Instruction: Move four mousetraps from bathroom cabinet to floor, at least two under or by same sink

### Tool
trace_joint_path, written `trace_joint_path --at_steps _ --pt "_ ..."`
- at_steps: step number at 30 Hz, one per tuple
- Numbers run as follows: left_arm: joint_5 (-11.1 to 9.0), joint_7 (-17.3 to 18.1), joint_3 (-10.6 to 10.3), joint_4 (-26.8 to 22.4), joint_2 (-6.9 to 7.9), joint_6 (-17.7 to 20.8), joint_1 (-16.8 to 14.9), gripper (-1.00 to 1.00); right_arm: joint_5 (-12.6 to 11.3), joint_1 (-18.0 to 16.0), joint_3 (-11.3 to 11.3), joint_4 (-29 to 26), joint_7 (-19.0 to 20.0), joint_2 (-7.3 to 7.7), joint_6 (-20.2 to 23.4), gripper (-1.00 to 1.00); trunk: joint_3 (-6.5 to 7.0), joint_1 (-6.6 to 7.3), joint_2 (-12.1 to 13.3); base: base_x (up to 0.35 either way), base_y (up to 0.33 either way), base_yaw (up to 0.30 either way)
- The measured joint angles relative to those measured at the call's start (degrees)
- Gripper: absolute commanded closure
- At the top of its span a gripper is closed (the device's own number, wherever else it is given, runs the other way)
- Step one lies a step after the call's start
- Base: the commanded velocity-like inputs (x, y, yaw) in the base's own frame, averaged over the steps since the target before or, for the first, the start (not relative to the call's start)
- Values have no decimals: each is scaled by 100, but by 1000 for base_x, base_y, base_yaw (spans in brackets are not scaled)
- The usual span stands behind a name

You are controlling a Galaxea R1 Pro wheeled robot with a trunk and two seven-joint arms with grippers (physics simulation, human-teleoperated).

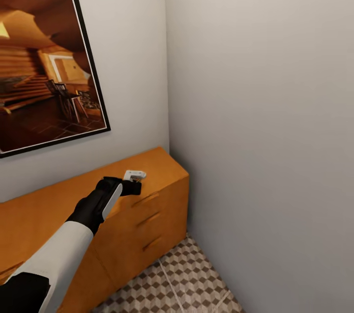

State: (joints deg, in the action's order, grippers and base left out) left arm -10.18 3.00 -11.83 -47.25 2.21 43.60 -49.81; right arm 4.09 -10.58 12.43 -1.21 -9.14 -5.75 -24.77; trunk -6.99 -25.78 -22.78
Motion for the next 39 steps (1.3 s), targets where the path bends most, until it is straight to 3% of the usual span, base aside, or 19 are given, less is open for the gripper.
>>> trace_joint_path --at_steps 20,39 --pt "0 1 1 119 -8 -7 86 100 0 0 -1 0 0 -20 9 100 0 0 0 -338 -4 0" --pt "4 10 -5 374 -18 -41 100 100 0 0 -1 0 0 -21 8 100 0 0 0 -338 -107 0"
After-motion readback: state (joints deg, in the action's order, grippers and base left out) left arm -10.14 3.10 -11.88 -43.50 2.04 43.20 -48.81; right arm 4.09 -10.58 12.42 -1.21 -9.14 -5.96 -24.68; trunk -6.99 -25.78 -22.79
